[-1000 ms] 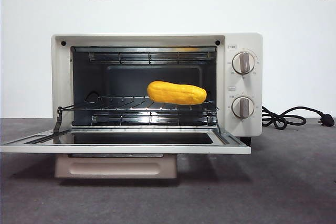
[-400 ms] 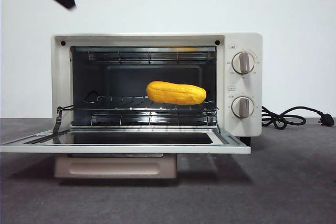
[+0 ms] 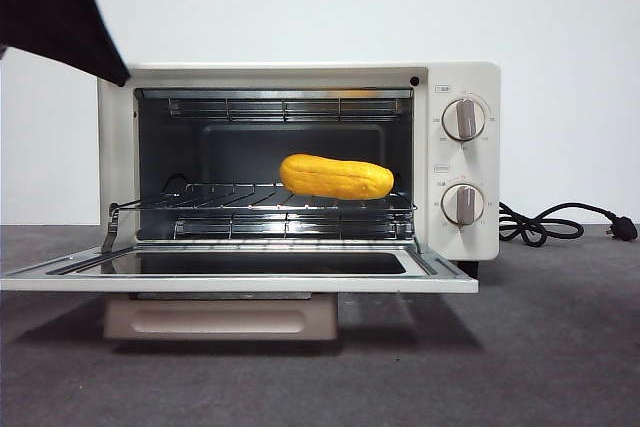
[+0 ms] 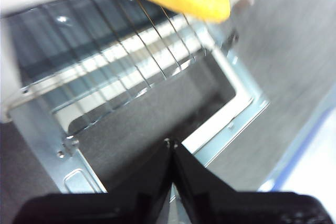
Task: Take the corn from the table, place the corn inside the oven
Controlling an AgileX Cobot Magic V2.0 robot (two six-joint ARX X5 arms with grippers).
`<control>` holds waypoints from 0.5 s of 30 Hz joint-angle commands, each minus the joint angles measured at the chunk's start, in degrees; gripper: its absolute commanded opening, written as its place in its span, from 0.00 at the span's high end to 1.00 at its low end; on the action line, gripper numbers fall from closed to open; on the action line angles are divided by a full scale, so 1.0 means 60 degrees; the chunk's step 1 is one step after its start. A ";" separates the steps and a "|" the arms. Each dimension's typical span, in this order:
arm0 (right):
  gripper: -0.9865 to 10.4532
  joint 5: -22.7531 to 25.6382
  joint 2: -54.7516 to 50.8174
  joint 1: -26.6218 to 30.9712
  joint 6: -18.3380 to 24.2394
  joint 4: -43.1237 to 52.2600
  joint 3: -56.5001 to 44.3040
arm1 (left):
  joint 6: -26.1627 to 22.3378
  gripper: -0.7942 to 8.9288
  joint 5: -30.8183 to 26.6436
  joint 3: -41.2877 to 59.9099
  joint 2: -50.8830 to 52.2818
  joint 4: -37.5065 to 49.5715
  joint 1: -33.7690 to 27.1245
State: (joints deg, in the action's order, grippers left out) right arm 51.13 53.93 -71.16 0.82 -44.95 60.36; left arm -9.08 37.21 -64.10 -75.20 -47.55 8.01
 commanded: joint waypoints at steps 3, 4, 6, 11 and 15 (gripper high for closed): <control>0.92 0.0423 -0.0168 -0.0004 -0.0211 -0.0106 0.0007 | -0.0193 0.93 0.1209 0.0747 0.0015 -0.0018 -0.1264; 0.92 0.0514 -0.0175 -0.0004 -0.0211 -0.0106 0.0007 | -0.0240 0.93 0.1381 0.0962 0.0015 0.0018 -0.1497; 0.92 0.0561 -0.0262 -0.0004 -0.0211 -0.0157 0.0007 | -0.0262 0.93 0.1654 0.1439 0.0015 0.0208 -0.1854; 0.92 0.0667 -0.0317 -0.0004 -0.0211 -0.0215 0.0007 | 0.0244 0.93 0.1865 0.2856 0.0015 0.1224 -0.2630; 0.92 0.0740 -0.0350 -0.0004 -0.0215 -0.0259 0.0007 | 0.0787 0.93 0.1861 0.3923 0.0015 0.2310 -0.2994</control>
State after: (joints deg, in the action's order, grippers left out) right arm 55.20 51.99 -71.16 0.38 -46.70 60.36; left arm -6.07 47.77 -41.93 -75.00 -34.76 -9.69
